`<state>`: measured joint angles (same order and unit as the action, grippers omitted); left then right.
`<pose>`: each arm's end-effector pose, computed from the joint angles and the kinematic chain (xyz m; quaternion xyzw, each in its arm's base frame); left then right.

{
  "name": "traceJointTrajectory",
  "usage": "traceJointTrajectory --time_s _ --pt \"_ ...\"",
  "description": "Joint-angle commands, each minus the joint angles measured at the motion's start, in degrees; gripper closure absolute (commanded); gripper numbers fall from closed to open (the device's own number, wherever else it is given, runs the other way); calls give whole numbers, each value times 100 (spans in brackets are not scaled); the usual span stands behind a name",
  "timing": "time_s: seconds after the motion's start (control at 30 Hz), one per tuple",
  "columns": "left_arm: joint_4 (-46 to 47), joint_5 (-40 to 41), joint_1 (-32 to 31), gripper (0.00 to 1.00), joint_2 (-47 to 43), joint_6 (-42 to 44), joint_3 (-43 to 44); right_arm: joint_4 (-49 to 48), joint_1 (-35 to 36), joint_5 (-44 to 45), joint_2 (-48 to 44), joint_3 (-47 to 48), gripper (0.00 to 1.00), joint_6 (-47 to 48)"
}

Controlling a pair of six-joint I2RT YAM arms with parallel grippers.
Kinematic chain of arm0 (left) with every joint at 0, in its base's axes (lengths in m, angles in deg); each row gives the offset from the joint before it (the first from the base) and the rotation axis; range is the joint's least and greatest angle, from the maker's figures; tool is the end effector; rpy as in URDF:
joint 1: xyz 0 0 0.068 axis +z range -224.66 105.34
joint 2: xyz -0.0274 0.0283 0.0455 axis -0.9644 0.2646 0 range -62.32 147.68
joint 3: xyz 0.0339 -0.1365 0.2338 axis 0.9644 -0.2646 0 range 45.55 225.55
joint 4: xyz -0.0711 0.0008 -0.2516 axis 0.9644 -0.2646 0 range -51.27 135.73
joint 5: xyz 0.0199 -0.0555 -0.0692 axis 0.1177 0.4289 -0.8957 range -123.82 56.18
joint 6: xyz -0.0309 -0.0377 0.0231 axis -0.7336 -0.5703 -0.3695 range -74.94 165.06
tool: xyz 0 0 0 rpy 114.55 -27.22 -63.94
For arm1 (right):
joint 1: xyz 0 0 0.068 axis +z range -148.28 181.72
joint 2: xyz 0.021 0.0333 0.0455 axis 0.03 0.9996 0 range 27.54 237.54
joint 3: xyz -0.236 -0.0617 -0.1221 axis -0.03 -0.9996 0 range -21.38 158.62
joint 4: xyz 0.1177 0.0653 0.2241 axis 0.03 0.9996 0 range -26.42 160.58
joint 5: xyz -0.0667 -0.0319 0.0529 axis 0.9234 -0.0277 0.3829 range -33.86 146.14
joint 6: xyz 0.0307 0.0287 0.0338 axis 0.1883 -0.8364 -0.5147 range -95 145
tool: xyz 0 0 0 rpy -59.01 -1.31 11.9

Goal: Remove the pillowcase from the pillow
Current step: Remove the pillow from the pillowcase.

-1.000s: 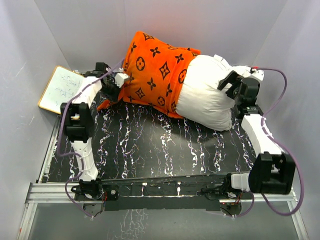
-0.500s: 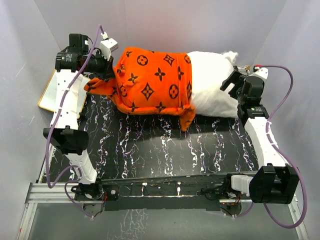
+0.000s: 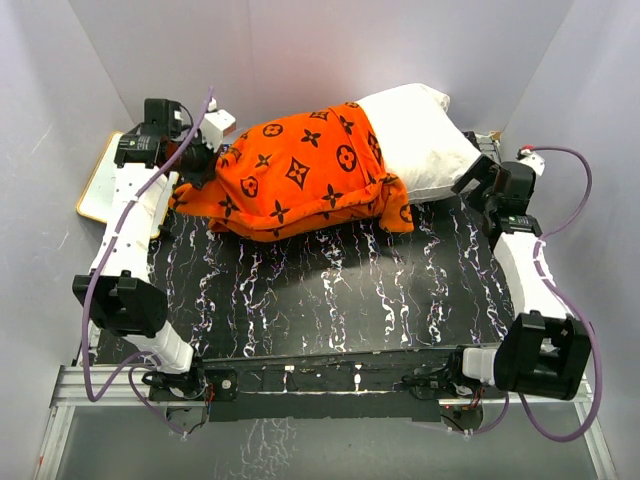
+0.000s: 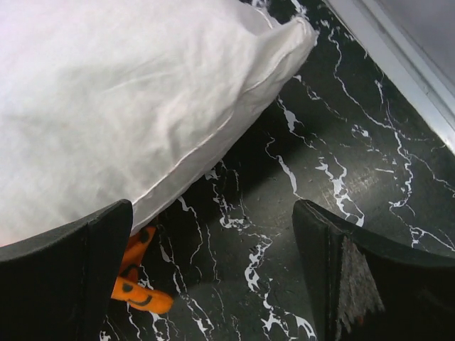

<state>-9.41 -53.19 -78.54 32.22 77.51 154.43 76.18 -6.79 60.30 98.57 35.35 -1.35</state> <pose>0.3433 -0.0352 0.4253 0.3460 0.8298 -0.0470 0.4355 0.2805 -0.0445 0.3112 0.2732 0.8068 0.0505 0.5214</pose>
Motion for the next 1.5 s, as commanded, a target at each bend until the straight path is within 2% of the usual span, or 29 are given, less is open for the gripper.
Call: traceJointTrajectory --time_s 0.0,0.13,0.33,0.63,0.77,0.87,0.9,0.93,0.97,1.07,1.1,1.13,1.17,1.3,1.47 --pt "405 498 6 100 -573 429 -621 -602 -229 -765 312 -95 1 -614" --pt "308 491 9 100 -627 513 -718 -1521 -263 -1259 599 -605 2 -1324" --pt "100 502 10 100 -667 741 -671 -3508 -414 -1738 1345 -975 2 -2395" --pt "108 743 9 100 -594 1079 -688 -7790 -294 -2346 2603 -1635 1 -4040" --pt "167 811 7 100 -495 1173 -684 -8735 -37 -2543 3360 -1399 1 -4308" --pt "186 763 9 100 -387 1183 -660 -8568 265 -2667 3585 -1020 2 -4113" --pt "132 678 10 98 -357 1182 -639 -8303 339 -2574 3570 -948 2 -4008" --pt "24 533 3 80 -327 1214 -601 -8091 397 -2476 3521 -923 5 -3902" --pt "-121 372 -2 63 -313 1252 -593 -8011 434 -2391 3481 -935 15 -3801" --pt "-261 10 -96 25 -613 1498 -1013 -7894 452 -2188 3331 -1066 68 -3748" --pt "-197 -50 -160 16 -812 1613 -1378 -7815 460 -2105 3245 -1120 81 -3682" --pt "-82 -86 -244 9 -1010 1699 -1656 -7604 463 -2009 3127 -1150 88 -3551" --pt "32 -113 -324 4 -1189 1760 -1892 -7300 464 -1927 3008 -1129 91 -3441" --pt "224 -157 -723 3 -1581 1846 -2810 -6759 508 -1595 2487 -1185 92 -3070" --pt "1562 416 -886 3 -1794 1867 -4046 -6363 511 -1553 2162 -1086 92 -2864"
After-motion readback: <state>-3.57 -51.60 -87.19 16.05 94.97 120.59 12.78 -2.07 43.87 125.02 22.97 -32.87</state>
